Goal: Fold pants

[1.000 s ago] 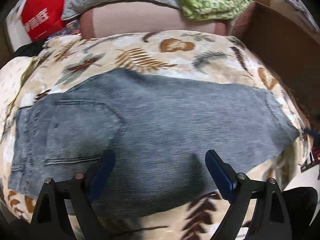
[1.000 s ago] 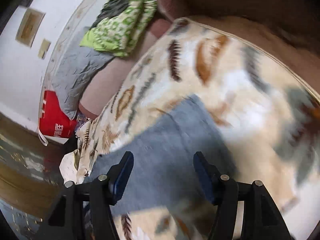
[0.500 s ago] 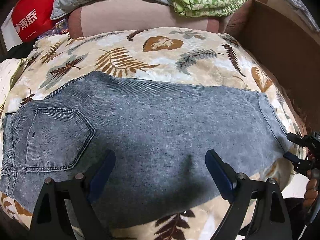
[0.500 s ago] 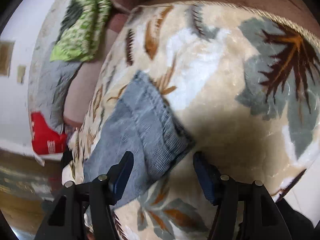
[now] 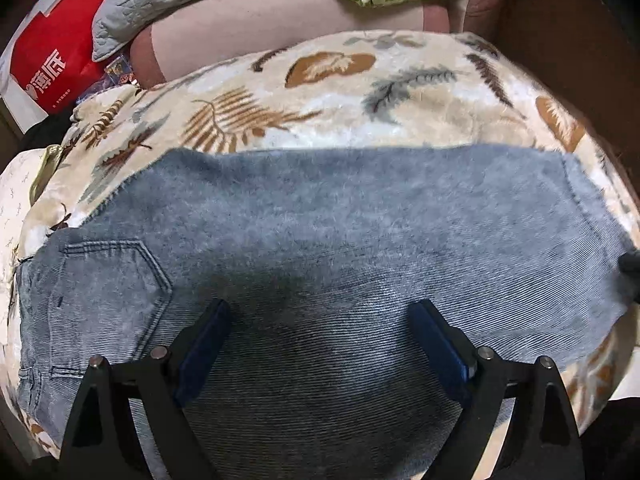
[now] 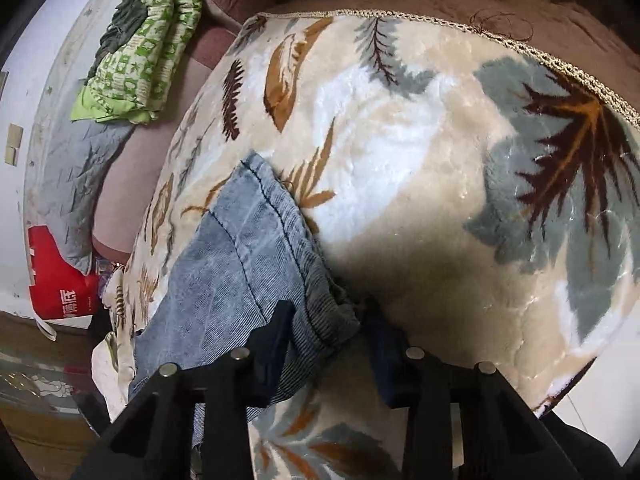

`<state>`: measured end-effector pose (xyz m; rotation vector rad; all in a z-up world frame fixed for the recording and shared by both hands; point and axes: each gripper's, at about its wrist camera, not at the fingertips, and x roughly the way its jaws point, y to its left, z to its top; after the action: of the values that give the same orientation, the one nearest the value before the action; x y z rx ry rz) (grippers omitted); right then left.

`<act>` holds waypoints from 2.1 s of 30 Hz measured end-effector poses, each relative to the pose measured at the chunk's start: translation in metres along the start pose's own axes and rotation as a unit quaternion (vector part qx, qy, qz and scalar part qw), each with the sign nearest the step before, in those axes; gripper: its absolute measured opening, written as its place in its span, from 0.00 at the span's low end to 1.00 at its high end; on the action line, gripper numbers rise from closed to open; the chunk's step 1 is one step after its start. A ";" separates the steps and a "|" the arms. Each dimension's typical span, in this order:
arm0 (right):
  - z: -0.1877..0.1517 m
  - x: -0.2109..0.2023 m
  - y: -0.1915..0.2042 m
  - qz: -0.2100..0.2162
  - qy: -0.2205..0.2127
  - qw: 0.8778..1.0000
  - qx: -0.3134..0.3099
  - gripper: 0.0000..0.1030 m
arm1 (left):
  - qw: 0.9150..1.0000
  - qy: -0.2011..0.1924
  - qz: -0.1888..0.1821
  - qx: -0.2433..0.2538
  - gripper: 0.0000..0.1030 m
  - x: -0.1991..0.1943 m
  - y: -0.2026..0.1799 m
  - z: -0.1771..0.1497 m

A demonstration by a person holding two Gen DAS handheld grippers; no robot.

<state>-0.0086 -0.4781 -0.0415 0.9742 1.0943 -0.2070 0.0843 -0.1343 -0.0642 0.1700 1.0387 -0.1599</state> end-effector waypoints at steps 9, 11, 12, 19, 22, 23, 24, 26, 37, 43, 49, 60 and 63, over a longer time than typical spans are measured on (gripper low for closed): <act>-0.002 -0.001 0.005 -0.021 -0.004 1.000 -0.022 0.35 | 0.999 0.003 0.029 0.021 0.97 0.019 -0.001 -0.008; -0.002 -0.003 0.010 -0.034 -0.010 0.999 -0.034 0.27 | 0.999 0.002 0.033 0.027 0.97 0.020 -0.003 -0.008; -0.002 -0.005 0.014 -0.039 -0.012 0.998 -0.043 0.25 | 0.999 0.002 0.034 0.028 0.97 0.020 -0.003 -0.008; -0.022 -0.037 0.116 -0.055 -0.077 0.977 -0.190 0.20 | 1.000 0.005 0.008 0.006 0.97 0.020 0.006 -0.007; -0.052 -0.041 0.175 -0.042 -0.093 0.956 -0.274 0.17 | 0.999 0.004 -0.028 -0.031 0.95 0.011 0.025 -0.009; -0.068 -0.039 0.195 -0.035 -0.093 0.947 -0.304 0.17 | 0.998 -0.004 -0.039 -0.047 0.95 0.003 0.037 -0.011; -0.088 -0.034 0.214 -0.027 -0.090 0.937 -0.336 0.17 | 0.997 -0.019 -0.038 -0.068 0.95 -0.008 0.054 -0.015; -0.123 -0.020 0.234 -0.013 -0.075 0.924 -0.375 0.17 | 0.993 -0.039 -0.030 -0.109 0.95 -0.026 0.087 -0.024; -0.209 0.070 0.207 0.114 0.056 0.919 -0.374 0.31 | 0.981 -0.082 0.007 -0.178 0.95 -0.075 0.155 -0.034; -0.178 0.030 0.156 0.198 0.051 0.941 -0.269 0.60 | 0.986 -0.101 -0.060 -0.118 0.95 -0.092 0.098 -0.006; -0.128 0.010 0.108 0.206 0.030 0.966 -0.156 0.60 | 0.999 -0.024 -0.011 -0.023 0.95 -0.038 0.038 -0.012; -0.085 0.105 0.139 0.192 0.203 0.955 -0.100 0.60 | 0.999 -0.029 0.001 -0.042 0.95 -0.038 0.044 -0.025; -0.079 0.095 0.141 0.218 0.191 0.952 -0.100 0.58 | 0.996 -0.078 -0.015 -0.042 0.95 -0.063 0.042 -0.013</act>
<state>0.0685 -0.3072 -0.0488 1.0700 1.1893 0.4645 0.0510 -0.0870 -0.0131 0.0646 0.8916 -0.1537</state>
